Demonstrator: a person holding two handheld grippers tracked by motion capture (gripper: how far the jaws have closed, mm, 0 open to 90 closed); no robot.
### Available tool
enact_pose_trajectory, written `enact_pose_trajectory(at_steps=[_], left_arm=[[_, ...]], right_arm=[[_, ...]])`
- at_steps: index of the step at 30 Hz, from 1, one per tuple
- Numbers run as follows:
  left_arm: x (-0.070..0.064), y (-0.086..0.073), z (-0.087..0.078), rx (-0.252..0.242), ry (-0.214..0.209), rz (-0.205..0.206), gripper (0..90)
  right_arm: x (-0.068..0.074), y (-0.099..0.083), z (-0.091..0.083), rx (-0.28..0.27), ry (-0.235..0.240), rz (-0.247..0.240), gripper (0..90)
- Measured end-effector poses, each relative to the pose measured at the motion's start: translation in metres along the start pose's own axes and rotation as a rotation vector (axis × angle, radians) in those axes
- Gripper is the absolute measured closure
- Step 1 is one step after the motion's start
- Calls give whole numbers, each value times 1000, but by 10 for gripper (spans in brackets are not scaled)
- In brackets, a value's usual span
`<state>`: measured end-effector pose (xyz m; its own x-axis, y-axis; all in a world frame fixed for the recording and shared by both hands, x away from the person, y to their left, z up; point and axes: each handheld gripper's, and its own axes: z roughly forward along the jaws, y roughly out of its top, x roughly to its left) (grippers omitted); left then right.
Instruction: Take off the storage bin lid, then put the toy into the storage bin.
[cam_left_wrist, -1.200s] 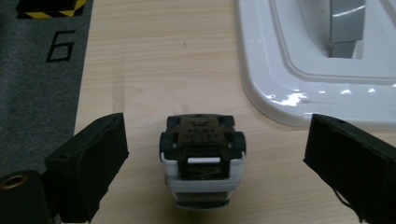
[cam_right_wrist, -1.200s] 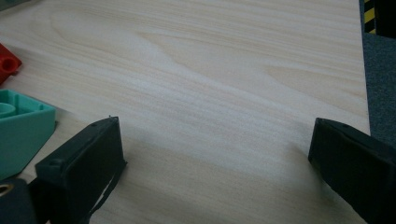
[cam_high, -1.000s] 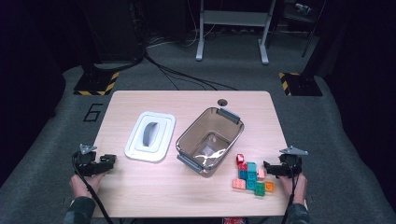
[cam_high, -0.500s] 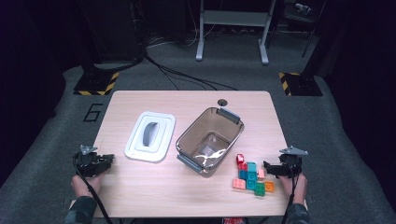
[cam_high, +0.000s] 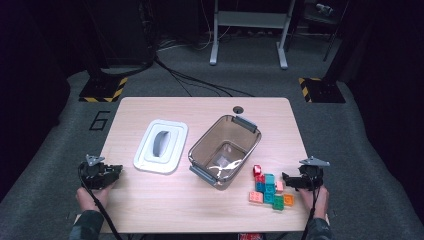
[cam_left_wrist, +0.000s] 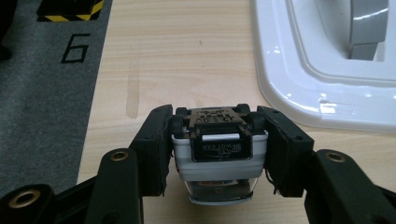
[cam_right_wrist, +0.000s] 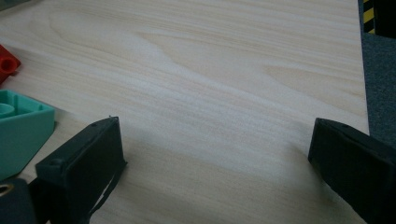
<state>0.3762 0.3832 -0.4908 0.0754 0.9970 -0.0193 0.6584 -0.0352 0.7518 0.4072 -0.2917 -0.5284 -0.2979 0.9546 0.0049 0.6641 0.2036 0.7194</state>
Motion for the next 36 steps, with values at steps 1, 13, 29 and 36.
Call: enact_pose_trajectory(at_steps=[1, 13, 29, 36], left_arm=[[0, 1, -1, -6, -3, 4, 482], [-10, 15, -14, -44, -40, 36, 482], [-33, 43, -35, -84, -109, 95, 482], [-44, 55, -43, -89, -139, 122, 481]], right_arm=[[0, 0, 0, 0, 0, 0, 24], [0, 0, 0, 0, 0, 0, 25], [0, 0, 0, 0, 1, -1, 26], [0, 0, 0, 0, 1, 0, 26]])
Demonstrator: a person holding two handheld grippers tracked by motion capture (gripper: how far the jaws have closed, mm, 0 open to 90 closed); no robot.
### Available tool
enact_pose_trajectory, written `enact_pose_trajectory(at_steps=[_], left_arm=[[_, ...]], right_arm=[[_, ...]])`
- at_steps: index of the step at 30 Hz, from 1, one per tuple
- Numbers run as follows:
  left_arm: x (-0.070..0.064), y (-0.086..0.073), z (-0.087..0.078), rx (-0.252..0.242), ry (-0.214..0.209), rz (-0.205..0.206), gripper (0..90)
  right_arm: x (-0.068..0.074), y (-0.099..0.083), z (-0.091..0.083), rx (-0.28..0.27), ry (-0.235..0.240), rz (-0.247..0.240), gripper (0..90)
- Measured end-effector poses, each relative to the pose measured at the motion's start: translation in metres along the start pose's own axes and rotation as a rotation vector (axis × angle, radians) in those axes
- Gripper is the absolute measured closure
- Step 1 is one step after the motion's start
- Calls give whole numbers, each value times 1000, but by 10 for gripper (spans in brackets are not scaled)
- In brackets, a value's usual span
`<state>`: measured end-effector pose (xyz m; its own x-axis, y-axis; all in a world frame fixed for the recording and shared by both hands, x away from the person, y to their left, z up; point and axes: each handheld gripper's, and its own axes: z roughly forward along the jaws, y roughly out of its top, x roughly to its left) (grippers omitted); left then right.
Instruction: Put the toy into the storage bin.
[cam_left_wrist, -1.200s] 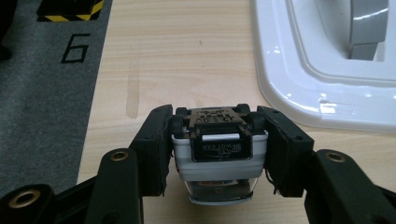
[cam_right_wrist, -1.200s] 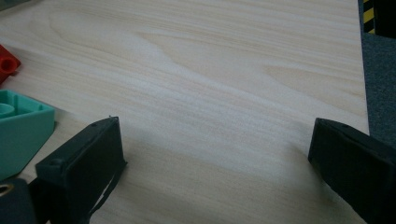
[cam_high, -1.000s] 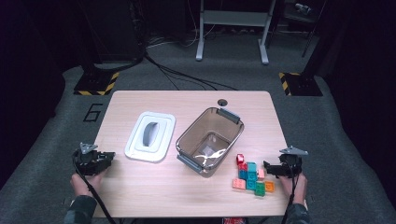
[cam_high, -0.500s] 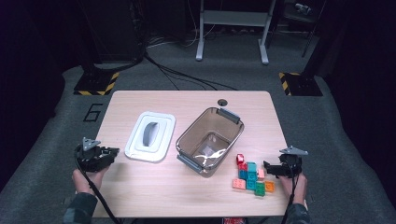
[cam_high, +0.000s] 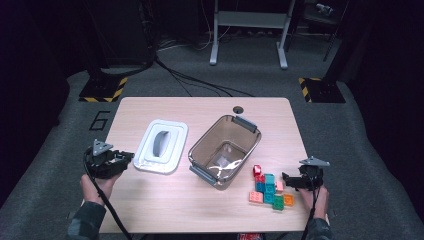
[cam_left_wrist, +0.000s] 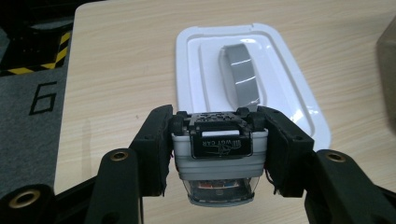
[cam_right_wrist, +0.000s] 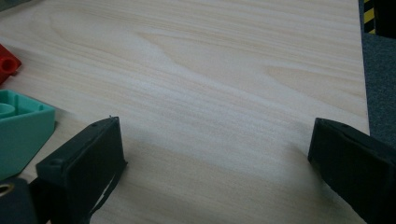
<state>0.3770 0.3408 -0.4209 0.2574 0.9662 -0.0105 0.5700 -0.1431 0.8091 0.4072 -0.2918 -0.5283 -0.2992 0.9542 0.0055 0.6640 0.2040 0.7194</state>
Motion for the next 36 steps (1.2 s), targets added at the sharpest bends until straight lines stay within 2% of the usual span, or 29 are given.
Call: enact_pose_trajectory(at_steps=[6, 18, 28, 36], left_arm=[[-12, 16, -4, 1, -34, 38, 481], [-35, 51, -8, -11, -72, 125, 481], [-62, 81, -5, -24, -112, 208, 481], [-82, 98, -3, -27, -151, 270, 481]], right_arm=[[0, 0, 0, 0, 1, 0, 27], [0, 0, 0, -1, 2, 0, 28], [0, 0, 0, -1, 1, 0, 28], [0, 0, 0, -1, 1, 0, 28]])
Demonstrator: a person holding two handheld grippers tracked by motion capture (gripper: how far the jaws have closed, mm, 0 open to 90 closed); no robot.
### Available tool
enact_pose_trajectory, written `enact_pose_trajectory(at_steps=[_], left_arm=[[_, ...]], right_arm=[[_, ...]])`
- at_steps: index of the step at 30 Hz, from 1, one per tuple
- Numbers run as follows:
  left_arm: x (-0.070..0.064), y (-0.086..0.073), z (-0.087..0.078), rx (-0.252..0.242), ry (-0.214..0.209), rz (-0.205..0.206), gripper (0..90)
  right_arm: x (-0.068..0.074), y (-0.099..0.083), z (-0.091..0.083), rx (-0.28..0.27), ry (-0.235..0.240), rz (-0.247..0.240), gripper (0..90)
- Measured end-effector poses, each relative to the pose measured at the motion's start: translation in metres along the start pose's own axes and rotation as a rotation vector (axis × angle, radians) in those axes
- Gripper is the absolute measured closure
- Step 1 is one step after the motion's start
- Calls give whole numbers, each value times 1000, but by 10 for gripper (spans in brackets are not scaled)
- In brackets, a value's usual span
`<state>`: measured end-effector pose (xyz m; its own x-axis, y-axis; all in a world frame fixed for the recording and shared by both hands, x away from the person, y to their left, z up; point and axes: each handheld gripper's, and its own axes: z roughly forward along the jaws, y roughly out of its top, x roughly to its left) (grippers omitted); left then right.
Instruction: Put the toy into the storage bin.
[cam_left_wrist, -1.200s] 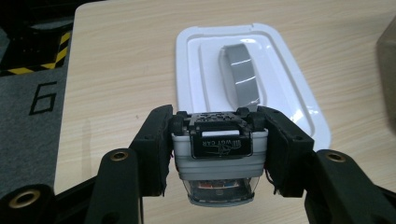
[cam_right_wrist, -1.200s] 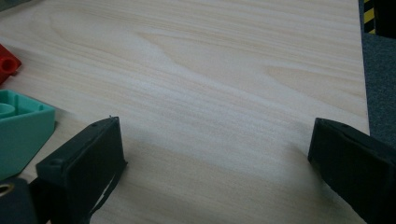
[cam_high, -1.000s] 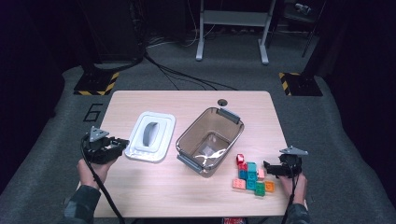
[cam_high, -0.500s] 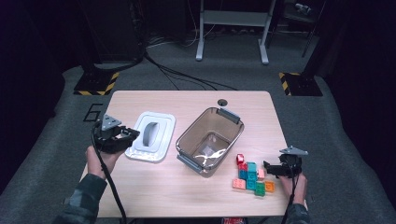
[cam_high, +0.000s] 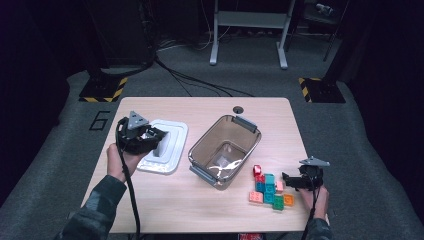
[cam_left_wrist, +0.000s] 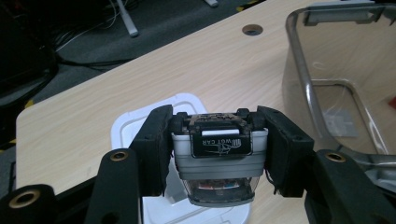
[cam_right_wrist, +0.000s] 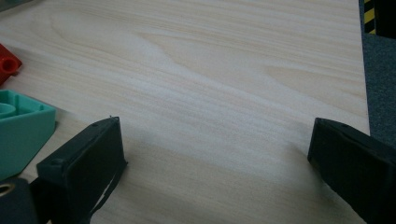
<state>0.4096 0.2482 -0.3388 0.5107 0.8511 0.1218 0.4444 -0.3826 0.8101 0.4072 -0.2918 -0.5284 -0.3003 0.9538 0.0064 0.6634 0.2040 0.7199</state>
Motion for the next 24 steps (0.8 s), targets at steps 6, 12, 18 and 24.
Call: enact_pose_trajectory(at_steps=[6, 12, 18, 24], left_arm=[[-12, 11, 7, -1, -47, 29, 481], [-26, 18, 14, -7, -92, 49, 481], [-39, 24, 23, -3, -146, 68, 480], [-55, 28, 32, 20, -193, 121, 481]], right_arm=[[0, 0, 0, 0, 0, 0, 28], [0, 0, 0, 0, 0, 0, 28], [0, 0, 0, 0, 0, 0, 28], [0, 0, 0, 0, 0, 0, 28]])
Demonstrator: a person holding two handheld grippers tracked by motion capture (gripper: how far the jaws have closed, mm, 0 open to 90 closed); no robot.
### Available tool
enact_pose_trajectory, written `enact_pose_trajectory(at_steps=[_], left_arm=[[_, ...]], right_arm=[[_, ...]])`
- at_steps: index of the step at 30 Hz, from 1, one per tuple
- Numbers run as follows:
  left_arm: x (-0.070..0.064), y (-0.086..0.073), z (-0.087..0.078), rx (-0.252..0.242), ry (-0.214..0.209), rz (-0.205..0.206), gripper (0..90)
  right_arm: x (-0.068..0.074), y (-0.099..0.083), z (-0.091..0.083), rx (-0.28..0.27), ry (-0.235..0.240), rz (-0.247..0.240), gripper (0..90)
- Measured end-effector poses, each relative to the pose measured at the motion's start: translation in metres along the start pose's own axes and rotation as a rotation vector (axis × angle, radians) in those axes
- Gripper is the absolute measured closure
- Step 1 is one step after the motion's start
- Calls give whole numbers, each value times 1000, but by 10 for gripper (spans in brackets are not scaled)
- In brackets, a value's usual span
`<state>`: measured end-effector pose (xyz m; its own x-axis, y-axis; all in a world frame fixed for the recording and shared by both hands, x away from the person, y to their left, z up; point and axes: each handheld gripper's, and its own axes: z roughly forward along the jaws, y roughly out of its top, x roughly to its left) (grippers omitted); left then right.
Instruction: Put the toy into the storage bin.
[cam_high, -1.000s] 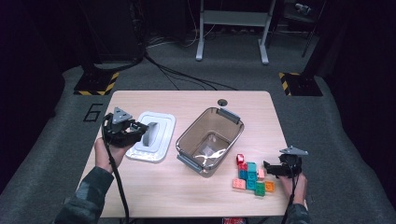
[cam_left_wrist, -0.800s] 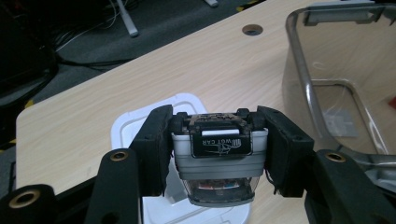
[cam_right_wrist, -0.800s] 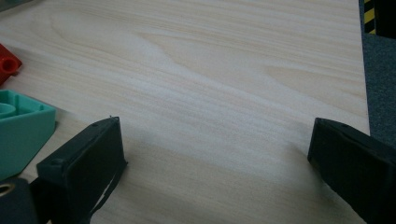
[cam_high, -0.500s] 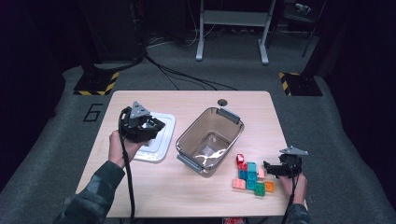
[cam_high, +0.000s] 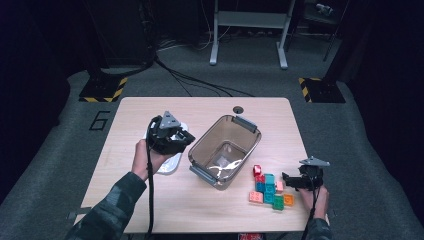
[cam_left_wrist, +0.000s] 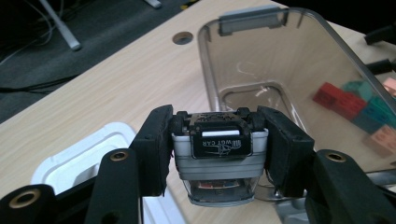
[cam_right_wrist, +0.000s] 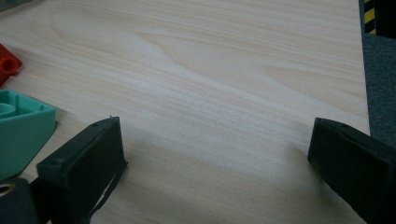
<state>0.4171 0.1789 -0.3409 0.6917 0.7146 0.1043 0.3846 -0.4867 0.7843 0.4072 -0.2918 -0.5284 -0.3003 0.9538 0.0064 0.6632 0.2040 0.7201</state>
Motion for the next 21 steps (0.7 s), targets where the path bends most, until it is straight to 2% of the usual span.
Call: enact_pose_trajectory(at_steps=[6, 12, 16, 19, 21], left_arm=[[-13, 2, 13, 34, -41, 40, 480], [-22, -2, 26, 53, -83, 49, 480], [-25, -6, 32, 72, -91, 61, 480], [-26, -8, 34, 75, -95, 53, 480], [-26, -8, 35, 87, -95, 67, 480]], right_arm=[[0, 0, 0, 0, 0, 0, 28], [0, 0, 0, 0, 0, 0, 28], [0, 0, 0, 0, 0, 0, 28], [0, 0, 0, -1, 0, -1, 29], [0, 0, 0, -1, -1, -1, 28]])
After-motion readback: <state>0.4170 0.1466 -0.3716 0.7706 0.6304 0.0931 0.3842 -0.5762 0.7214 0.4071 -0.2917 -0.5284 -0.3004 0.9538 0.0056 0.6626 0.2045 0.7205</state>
